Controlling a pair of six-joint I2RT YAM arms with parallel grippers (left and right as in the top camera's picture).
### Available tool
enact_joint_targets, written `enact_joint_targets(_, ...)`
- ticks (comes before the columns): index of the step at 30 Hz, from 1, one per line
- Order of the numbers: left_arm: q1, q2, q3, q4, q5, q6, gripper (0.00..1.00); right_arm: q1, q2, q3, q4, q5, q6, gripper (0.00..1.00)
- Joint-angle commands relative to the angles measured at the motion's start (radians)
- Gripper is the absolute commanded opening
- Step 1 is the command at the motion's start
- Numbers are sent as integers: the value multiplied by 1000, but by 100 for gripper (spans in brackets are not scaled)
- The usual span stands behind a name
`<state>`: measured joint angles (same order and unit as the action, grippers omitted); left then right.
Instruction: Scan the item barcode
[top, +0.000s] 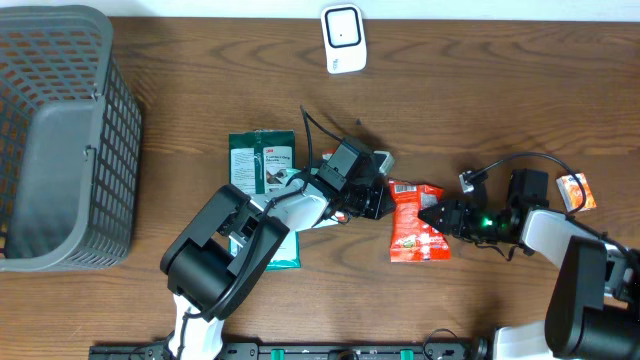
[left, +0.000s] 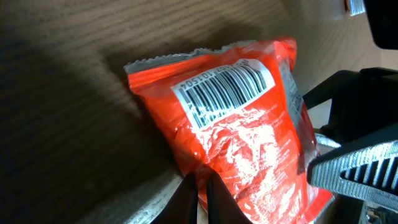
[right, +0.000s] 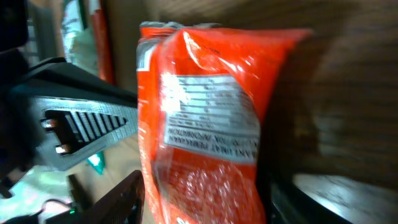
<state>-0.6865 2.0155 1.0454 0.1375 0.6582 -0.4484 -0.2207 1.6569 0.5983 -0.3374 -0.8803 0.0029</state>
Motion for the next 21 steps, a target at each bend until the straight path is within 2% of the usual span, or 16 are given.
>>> enact_joint_targets(1, 0, 6, 19, -3, -19, 2, 11, 0, 65, -13, 11, 0, -12, 53)
enact_joint_targets(7, 0, 6, 19, -2, -19, 2, 13, 0, 75, -13, 20, -63, -28, 42)
enact_joint_targets(14, 0, 6, 19, -2, -20, 2, 13, 0, 75, -13, 28, -104, -54, 42)
enact_joint_targets(21, 0, 6, 19, -2, -20, 2, 14, 10, 75, -13, 32, -246, -143, 41)
